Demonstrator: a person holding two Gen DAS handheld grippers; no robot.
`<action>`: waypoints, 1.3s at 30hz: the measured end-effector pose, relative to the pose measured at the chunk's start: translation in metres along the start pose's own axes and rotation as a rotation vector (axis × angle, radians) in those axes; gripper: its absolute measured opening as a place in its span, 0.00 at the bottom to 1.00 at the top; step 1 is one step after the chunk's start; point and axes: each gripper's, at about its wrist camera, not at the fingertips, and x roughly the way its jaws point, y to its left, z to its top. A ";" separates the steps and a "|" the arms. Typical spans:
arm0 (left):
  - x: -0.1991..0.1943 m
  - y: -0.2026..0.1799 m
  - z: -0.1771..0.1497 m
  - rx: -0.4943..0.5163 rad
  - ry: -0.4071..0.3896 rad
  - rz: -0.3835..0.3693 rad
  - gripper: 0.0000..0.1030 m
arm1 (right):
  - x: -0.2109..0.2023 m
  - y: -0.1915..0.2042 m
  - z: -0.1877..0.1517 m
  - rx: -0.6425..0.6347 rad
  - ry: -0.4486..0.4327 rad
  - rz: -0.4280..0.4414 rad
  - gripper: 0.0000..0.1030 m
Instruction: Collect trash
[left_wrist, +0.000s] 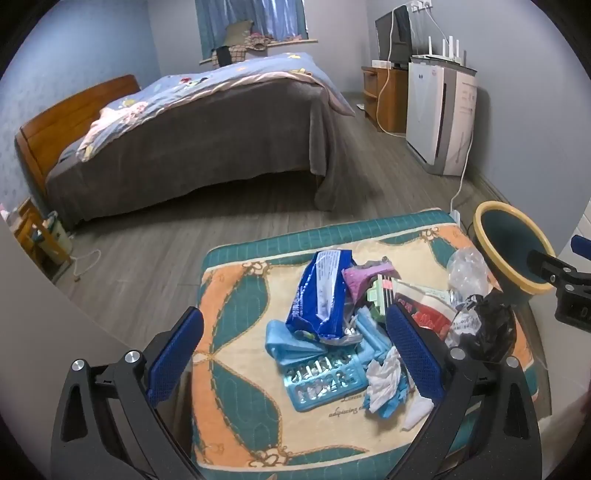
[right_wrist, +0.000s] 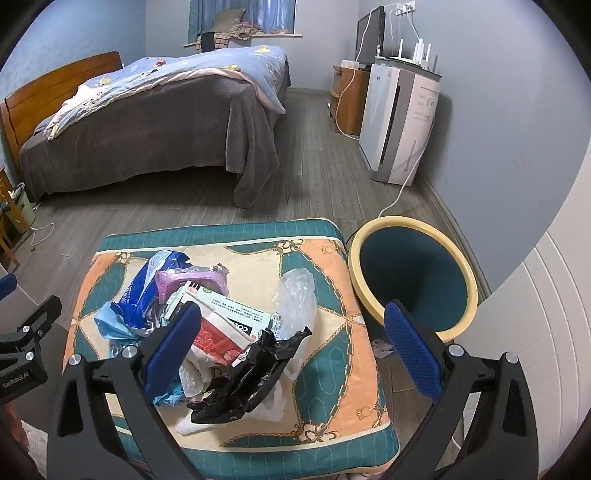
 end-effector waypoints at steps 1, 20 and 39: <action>0.000 0.000 0.000 0.000 0.000 0.001 0.95 | 0.000 0.000 0.000 -0.001 -0.001 -0.001 0.95; 0.000 0.002 0.002 0.001 0.003 -0.003 0.95 | 0.000 0.000 0.001 0.000 0.002 0.000 0.95; 0.000 0.001 0.002 0.003 0.004 -0.002 0.95 | 0.001 -0.002 0.000 0.001 0.004 -0.001 0.95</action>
